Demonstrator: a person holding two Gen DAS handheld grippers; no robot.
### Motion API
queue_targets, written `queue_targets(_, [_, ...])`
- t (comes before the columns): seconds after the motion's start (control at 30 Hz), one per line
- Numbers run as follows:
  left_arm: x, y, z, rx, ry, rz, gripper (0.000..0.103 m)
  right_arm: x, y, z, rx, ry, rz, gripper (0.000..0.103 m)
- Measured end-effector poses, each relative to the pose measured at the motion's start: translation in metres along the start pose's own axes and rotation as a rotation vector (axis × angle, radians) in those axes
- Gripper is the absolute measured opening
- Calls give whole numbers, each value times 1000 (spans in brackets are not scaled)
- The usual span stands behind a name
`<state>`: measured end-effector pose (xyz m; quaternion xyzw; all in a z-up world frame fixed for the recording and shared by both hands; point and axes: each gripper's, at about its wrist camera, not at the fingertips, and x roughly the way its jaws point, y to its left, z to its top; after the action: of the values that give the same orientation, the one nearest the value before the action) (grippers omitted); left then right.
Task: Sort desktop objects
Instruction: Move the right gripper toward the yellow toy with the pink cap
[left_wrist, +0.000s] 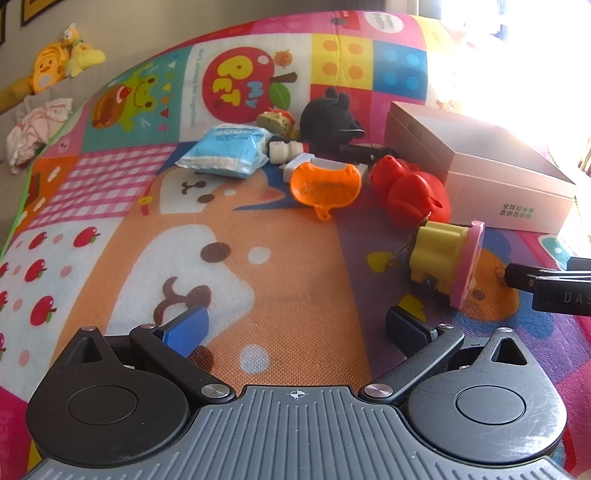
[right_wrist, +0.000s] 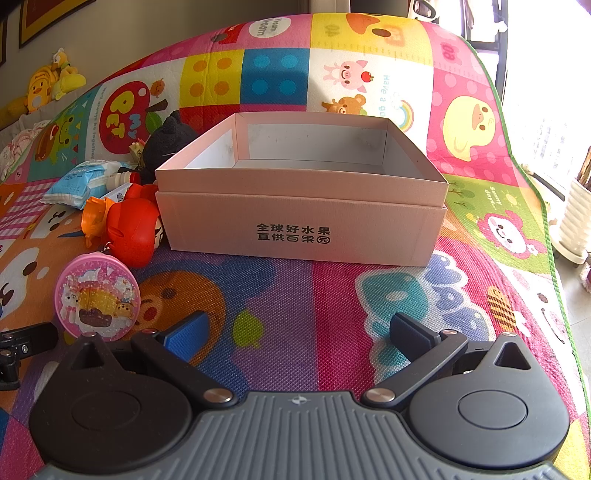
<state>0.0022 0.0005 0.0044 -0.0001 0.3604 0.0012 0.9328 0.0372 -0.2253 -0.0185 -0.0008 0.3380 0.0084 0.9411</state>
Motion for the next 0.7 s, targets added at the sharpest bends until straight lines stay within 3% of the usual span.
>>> queue_targets(0.57, [-3,6,-1,13,3,-52,103,2,-2,0,1,3,-2,103])
queue_targets(0.7, [-4,10,0,-7,-4,-61,103,4,-3,3,12,52,3,103])
